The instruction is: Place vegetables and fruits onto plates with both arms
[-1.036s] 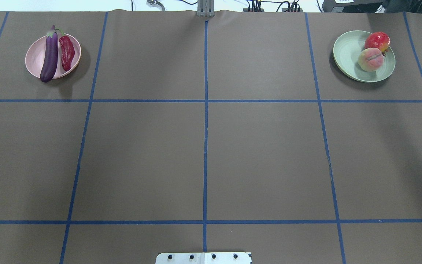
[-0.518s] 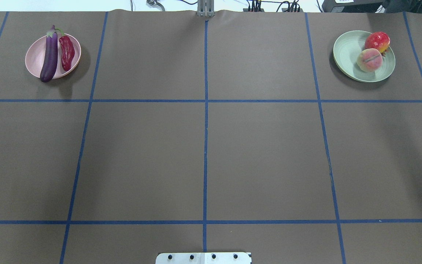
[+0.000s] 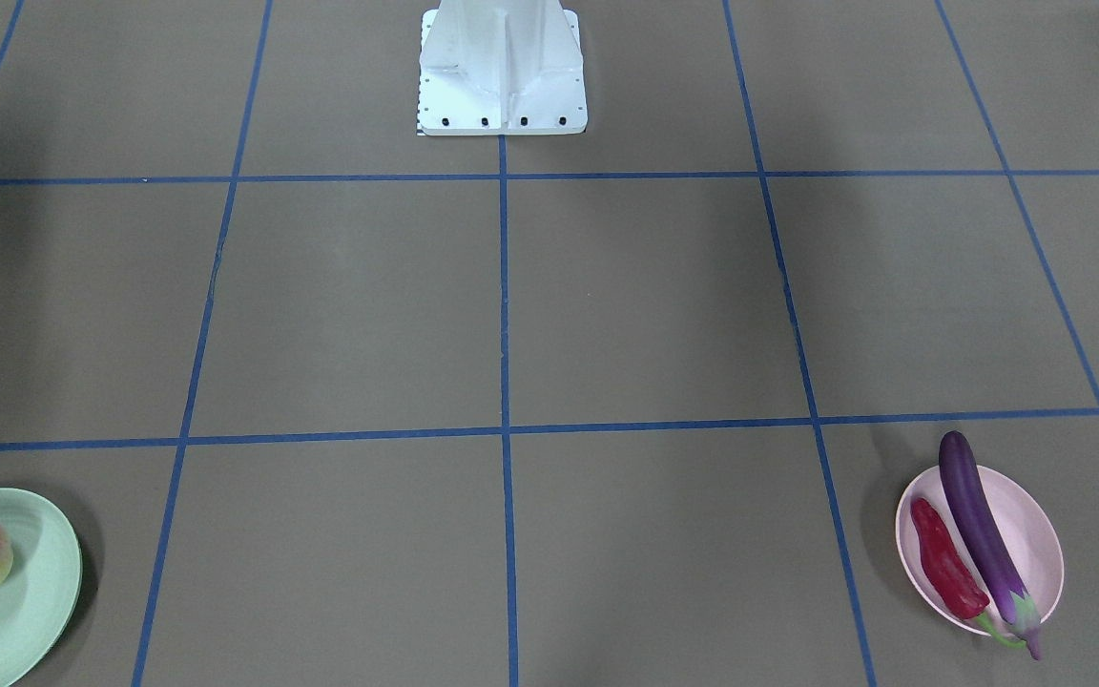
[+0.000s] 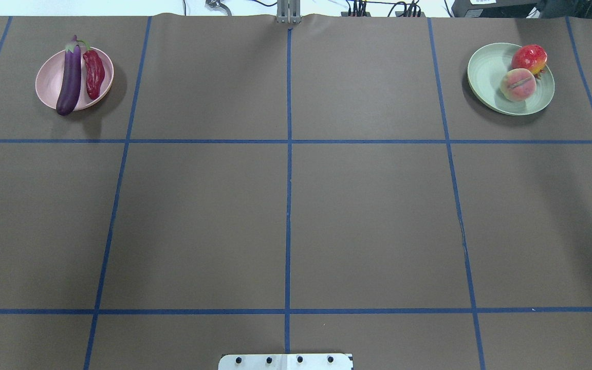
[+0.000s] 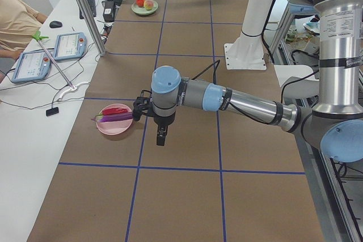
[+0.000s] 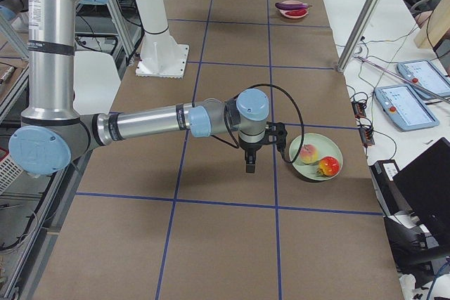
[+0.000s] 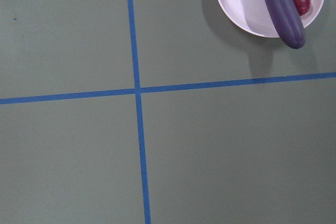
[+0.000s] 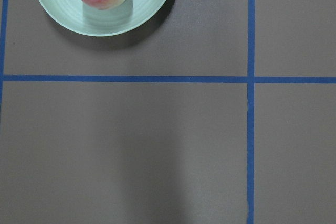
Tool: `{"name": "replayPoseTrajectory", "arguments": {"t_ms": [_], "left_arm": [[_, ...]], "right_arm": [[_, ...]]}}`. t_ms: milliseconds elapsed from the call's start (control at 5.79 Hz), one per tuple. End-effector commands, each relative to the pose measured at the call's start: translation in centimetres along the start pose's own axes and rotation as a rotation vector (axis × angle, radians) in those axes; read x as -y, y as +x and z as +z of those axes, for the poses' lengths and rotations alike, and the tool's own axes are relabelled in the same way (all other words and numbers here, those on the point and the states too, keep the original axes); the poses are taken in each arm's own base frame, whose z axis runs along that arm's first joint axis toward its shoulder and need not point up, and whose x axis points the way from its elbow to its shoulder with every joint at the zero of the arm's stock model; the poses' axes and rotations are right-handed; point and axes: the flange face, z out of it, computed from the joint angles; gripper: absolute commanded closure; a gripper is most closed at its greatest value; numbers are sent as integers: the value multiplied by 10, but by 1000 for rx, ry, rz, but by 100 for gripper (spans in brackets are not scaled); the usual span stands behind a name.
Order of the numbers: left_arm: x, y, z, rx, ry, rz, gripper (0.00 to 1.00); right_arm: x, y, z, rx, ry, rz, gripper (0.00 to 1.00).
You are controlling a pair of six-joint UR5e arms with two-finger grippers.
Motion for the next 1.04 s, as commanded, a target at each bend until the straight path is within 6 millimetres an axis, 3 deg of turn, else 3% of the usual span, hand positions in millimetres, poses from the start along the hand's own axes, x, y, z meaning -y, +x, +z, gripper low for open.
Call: {"name": "replayPoseTrajectory", "arguments": {"t_ms": [0,863], "left_arm": [[-1,-4,6,-20,-11,-16,0],[0,-1,3,-21,-9,-8,0]], "right_arm": [[0,8,7,-8,-12,9,0],[9,-3,11,-6,-13,-19,0]]}}
